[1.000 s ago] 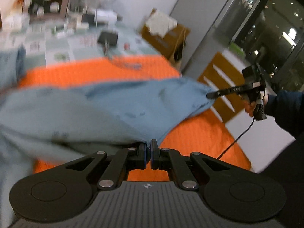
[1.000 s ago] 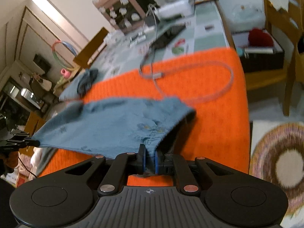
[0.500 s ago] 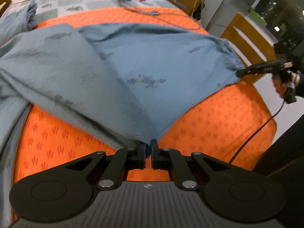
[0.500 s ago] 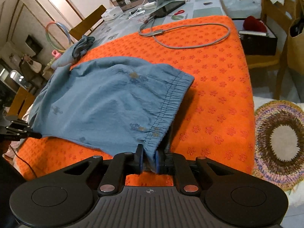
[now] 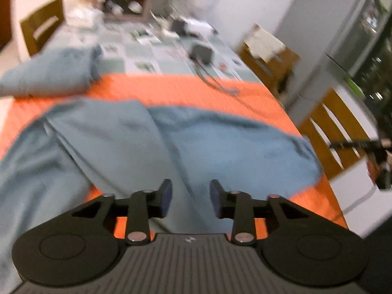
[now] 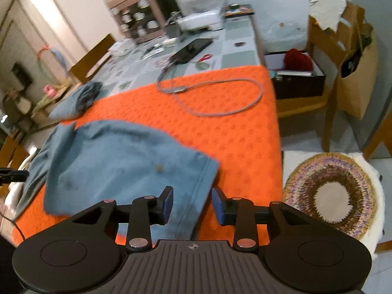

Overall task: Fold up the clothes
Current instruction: 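Open both grippers and release the garment waistband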

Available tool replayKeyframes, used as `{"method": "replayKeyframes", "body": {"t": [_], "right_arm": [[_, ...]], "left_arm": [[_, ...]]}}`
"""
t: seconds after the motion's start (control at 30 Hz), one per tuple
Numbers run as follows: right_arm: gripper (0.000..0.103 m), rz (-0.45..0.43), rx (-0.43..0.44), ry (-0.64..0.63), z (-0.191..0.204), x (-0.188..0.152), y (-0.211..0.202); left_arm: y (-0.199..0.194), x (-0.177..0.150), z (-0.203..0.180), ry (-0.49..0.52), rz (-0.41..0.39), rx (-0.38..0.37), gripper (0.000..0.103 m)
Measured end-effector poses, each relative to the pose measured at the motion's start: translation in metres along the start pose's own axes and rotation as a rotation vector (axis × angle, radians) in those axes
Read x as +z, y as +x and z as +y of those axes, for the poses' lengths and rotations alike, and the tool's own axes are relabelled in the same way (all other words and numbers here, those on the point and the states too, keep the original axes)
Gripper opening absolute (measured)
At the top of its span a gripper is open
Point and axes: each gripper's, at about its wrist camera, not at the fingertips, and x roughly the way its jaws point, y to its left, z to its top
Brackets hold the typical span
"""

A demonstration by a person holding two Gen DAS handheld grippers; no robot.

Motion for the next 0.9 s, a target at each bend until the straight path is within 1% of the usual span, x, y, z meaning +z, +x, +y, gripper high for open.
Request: {"method": "replayKeyframes", "body": {"t": [0.03,0.17,0.23,0.3,0.4,0.57,0.67,0.7,0.73,0.77,0.8,0.83,0.87,0.9], "right_arm": [[0.037,0.002,-0.013,0.01,-0.001,0.005,0.003],[0.038,0.018,-0.041,0.064,-0.007,0.025,0.02],[0.04,0.03,-0.054,0.093,-0.012,0.032,0.03],[0.041,0.046,-0.052,0.128,-0.019,0.039,0.04],[0.042,0.085,-0.02,0.187,-0.03,0.048,0.056],[0.043,0.167,0.03,0.253,-0.041,0.052,0.076],[0.045,0.2,0.059,0.287,-0.046,0.049,0.083],[0.046,0.207,0.07,0.306,-0.049,0.048,0.084],[0.047,0.213,0.077,0.322,-0.051,0.046,0.084],[0.047,0.22,0.088,0.342,-0.054,0.045,0.085],[0.047,0.226,0.101,0.362,-0.056,0.043,0.086],[0.047,0.233,0.114,0.383,-0.058,0.041,0.087],[0.046,0.234,0.133,0.405,-0.06,0.039,0.088],[0.044,0.231,0.145,0.424,-0.062,0.039,0.089]], "left_arm": [[0.003,0.009,0.001,-0.005,-0.016,0.019,0.053],[0.019,0.043,0.01,-0.003,-0.053,0.083,0.062],[0.032,0.059,0.015,0.012,-0.059,0.106,0.072],[0.047,0.073,0.018,0.028,-0.058,0.128,0.074],[0.075,0.091,0.021,0.045,-0.023,0.161,0.074],[0.119,0.105,0.024,0.083,0.035,0.227,0.073],[0.131,0.103,0.027,0.096,0.056,0.247,0.065],[0.134,0.101,0.028,0.098,0.06,0.25,0.06],[0.136,0.099,0.03,0.099,0.066,0.253,0.053],[0.137,0.098,0.031,0.097,0.074,0.255,0.049],[0.139,0.096,0.033,0.093,0.082,0.258,0.04],[0.14,0.094,0.035,0.086,0.089,0.259,0.029],[0.14,0.093,0.037,0.075,0.094,0.255,0.024],[0.14,0.092,0.04,0.062,0.096,0.248,0.012]]}}
